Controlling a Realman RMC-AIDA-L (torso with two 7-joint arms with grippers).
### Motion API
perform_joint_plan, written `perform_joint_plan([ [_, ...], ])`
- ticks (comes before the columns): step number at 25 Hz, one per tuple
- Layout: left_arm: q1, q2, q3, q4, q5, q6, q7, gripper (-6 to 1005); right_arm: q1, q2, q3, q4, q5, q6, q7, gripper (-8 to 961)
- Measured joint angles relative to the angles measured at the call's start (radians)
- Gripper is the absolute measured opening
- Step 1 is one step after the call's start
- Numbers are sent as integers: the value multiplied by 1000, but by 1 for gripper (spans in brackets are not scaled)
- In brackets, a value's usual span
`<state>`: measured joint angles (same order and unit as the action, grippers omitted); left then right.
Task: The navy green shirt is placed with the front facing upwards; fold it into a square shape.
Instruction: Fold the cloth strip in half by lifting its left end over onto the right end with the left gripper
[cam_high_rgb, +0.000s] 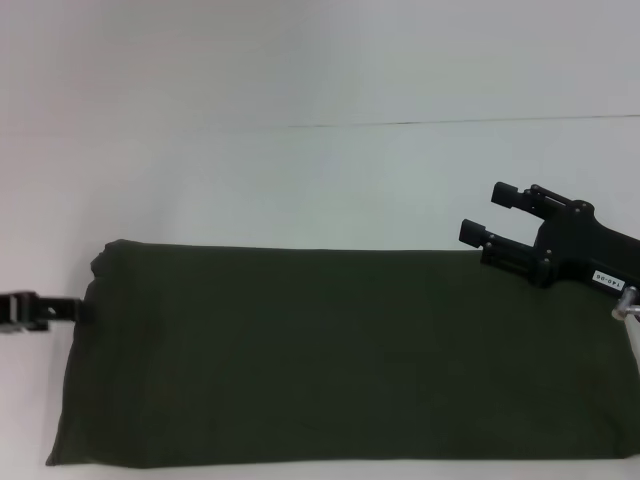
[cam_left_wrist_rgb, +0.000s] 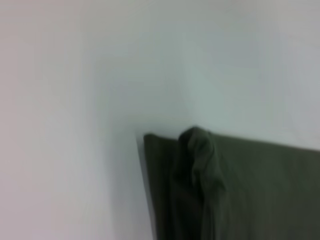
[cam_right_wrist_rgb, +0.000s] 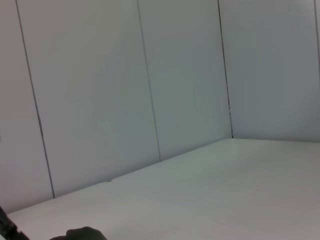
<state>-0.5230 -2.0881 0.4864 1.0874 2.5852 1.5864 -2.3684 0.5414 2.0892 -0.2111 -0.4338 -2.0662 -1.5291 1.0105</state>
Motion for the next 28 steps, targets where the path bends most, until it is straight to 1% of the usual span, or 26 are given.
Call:
perform_joint_plan([
  [4, -2, 2, -45, 71, -30, 80, 1, 607, 0, -1, 1, -1, 0, 2, 0, 795],
  [7, -4, 3, -49, 33, -88, 140, 5, 817, -1, 0, 1, -2, 9, 4, 0, 795],
  [9, -11, 3, -42, -28, -103, 145, 12, 834, -3, 1, 1, 1, 12, 6, 0, 794],
  [10, -11, 3, -42, -28, -103, 145, 12, 842, -3, 1, 1, 2, 13, 6, 0, 794],
  [11, -15, 3, -39, -55, -103, 141, 19, 851, -3, 1, 1, 2, 13, 7, 0, 794],
  [12, -24, 3, -36, -126, -101, 122, 41, 859, -3, 1, 1, 2, 13, 7, 0, 794],
  [22, -25, 4, -10, -227, -92, 30, 64, 859, -8, -1, 1, -2, 23, 8, 0, 794],
  [28, -23, 4, -9, -229, -31, -17, 63, 859, -6, 0, 1, -1, 23, 7, 0, 794],
])
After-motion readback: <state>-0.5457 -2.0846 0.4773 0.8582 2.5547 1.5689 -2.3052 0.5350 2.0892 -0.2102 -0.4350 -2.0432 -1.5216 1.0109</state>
